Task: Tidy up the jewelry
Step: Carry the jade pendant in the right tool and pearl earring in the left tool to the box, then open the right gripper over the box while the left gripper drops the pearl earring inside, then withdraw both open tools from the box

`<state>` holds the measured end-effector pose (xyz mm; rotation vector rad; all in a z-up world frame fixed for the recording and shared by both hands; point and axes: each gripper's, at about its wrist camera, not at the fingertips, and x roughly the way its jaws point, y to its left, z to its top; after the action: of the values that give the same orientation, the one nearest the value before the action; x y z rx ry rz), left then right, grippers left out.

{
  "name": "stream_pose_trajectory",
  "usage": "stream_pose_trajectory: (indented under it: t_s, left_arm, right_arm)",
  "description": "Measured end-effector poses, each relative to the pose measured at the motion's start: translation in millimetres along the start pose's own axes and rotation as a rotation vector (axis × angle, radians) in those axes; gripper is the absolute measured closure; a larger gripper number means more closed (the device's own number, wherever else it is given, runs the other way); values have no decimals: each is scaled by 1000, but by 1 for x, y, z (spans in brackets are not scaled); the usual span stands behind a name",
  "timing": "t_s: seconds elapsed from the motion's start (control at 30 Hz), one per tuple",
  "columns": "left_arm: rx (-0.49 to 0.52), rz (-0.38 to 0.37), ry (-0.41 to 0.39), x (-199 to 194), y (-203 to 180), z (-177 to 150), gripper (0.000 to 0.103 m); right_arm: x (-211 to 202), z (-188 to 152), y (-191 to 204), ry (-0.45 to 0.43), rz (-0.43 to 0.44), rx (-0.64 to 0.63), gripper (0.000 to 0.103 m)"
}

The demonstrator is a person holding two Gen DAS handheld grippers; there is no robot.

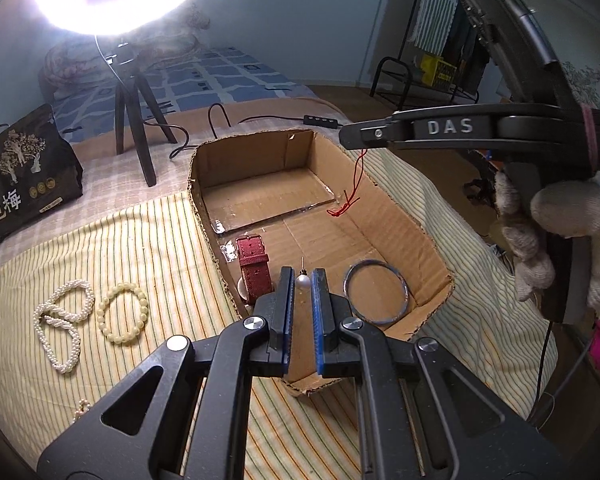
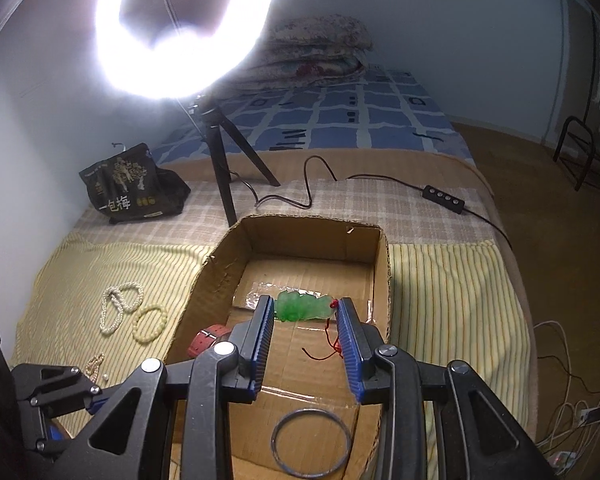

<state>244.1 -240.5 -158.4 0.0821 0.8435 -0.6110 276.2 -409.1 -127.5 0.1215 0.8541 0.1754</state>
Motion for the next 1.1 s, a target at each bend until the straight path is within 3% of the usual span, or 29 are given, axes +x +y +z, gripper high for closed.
stream_pose_trajectory:
  t_s: [0.3,0.43,0.47,0.5,0.57,0.67,0.77,1.1]
  left_arm:
    - [2,2,11,6,-1,-1,97]
    - [6,12,20,8,-3,-1,96]
    - [6,12,23,9,-3,-1,87]
    - [6,15,22,9,-2,-1,72]
    - [5,20,6,7,-2,-1,58]
    - [12,24,0,4,-2,-2,56]
    - [15,32,-5,2,-2,-2,42]
    - [18,39,-24,-11,0,-2,41]
  right_arm:
    - [12,-4,-5,16,-11,6,68]
    - [11,-5,-4,1,-30,5,38]
    - [11,-5,-4,-4,-33,6,39]
    - [10,-4,-4,-5,-36,7,39]
    - [10,-4,-3,-5,-45,9,23]
    - [7,-5,-2,-24,-67,7,14]
    - [6,-5,-1,-15,-84,15,5]
    - [-4,-4,7,-22,-113,9,4]
